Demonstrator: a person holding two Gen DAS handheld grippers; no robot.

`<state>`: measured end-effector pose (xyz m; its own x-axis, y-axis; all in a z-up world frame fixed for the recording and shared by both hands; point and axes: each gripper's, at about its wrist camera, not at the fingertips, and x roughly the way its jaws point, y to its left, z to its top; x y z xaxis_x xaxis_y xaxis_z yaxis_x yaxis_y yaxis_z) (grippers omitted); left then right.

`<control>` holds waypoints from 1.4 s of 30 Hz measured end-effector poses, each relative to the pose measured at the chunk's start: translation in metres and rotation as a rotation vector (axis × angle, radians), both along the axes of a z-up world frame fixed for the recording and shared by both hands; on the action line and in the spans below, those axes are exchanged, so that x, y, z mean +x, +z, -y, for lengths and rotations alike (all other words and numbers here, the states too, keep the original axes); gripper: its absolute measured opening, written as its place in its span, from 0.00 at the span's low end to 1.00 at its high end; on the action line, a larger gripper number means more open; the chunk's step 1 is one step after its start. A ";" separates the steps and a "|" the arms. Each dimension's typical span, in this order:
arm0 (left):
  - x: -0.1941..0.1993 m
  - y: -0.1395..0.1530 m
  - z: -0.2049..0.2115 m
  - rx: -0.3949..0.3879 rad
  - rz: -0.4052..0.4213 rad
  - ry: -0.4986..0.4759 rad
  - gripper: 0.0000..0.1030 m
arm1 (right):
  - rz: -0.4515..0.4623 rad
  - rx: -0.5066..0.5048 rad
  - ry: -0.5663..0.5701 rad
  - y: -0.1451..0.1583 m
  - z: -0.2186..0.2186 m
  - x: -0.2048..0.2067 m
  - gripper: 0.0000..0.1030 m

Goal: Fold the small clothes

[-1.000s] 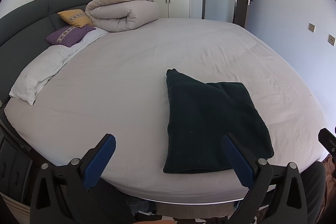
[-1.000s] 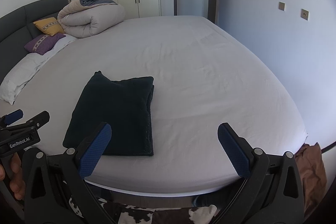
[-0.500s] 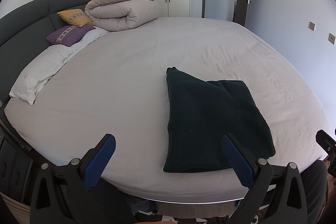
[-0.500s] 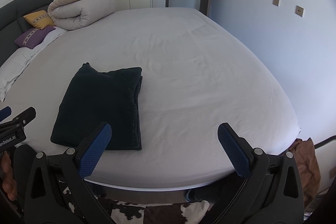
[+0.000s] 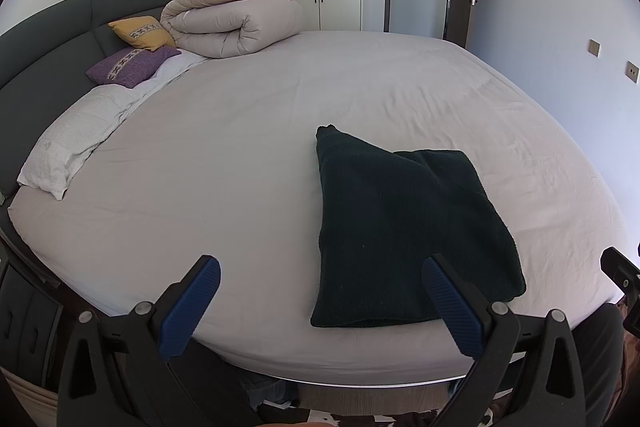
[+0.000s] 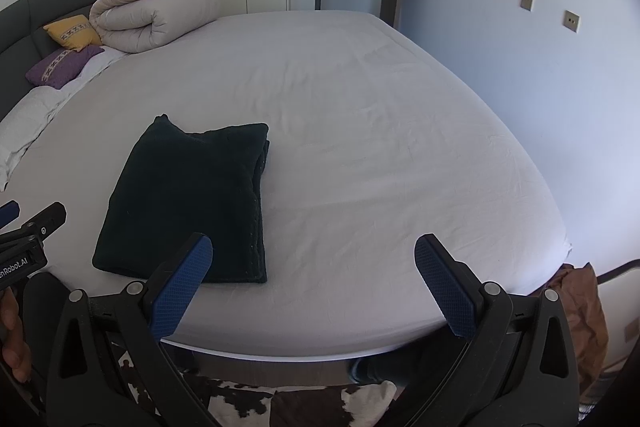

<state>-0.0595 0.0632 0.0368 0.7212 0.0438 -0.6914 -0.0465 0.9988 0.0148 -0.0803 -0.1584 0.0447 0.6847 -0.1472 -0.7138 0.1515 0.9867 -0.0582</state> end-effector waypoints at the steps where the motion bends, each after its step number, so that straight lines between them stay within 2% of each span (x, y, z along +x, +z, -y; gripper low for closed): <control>1: 0.000 -0.001 -0.001 0.001 -0.001 -0.001 1.00 | -0.001 -0.001 -0.001 0.000 0.000 -0.001 1.00; 42: 0.004 -0.007 -0.008 0.001 -0.027 -0.013 1.00 | -0.016 0.009 0.003 -0.004 -0.002 0.000 1.00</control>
